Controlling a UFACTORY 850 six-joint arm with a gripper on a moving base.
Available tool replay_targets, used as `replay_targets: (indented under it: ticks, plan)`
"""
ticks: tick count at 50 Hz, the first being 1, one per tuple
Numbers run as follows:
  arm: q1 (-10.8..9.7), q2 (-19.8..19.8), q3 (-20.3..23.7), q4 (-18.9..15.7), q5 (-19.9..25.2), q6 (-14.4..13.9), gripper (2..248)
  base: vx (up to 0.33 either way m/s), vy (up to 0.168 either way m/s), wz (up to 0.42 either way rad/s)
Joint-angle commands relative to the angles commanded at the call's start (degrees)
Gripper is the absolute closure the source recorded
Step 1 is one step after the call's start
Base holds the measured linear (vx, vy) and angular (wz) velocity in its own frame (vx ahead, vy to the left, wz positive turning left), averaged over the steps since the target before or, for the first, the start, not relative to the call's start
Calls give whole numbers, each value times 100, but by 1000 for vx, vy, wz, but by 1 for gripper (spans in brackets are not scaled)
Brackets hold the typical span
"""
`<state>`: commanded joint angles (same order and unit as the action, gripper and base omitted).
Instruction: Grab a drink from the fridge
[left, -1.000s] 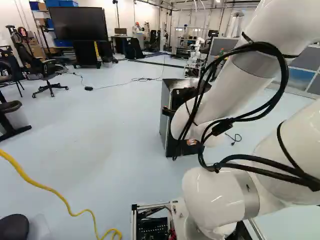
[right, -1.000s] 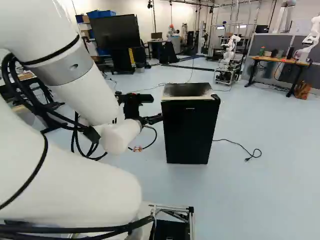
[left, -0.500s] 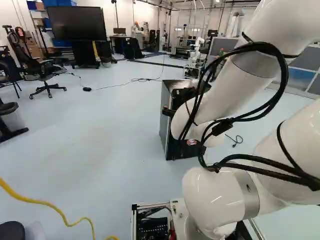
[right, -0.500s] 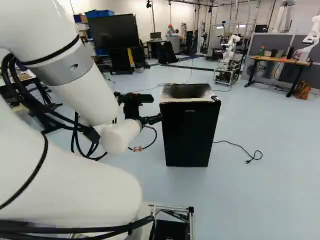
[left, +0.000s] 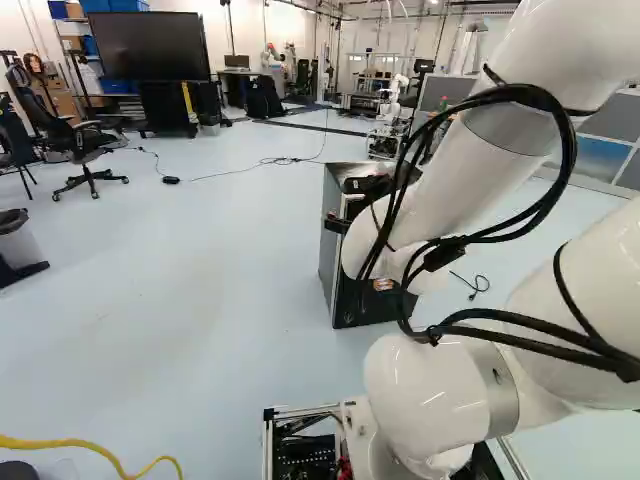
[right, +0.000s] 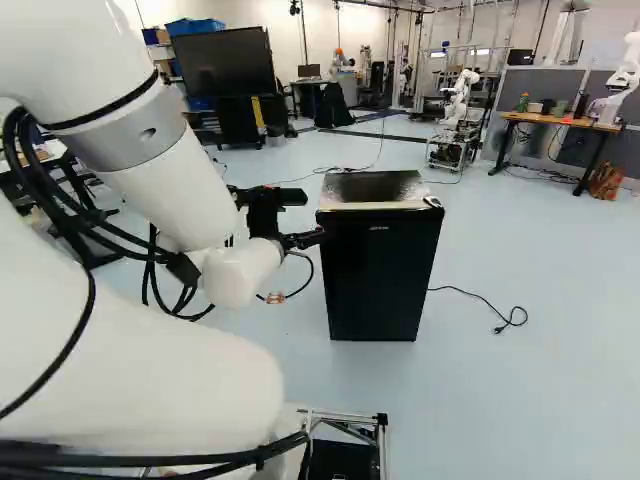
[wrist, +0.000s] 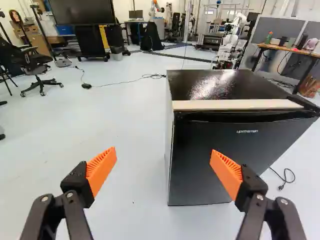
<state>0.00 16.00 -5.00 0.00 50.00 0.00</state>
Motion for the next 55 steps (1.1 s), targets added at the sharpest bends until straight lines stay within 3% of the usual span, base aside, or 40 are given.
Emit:
replay_targets:
  ticks: [22, 35, 55]
  plan:
    - [175, -236, -202, 190, 0, 0, 3, 0, 0, 0]
    - [422, -546, -475, 625, 17, 0, 3, 0, 0, 0]
    - [882, -726, -553, 1477, 287, 0, 3, 0, 0, 0]
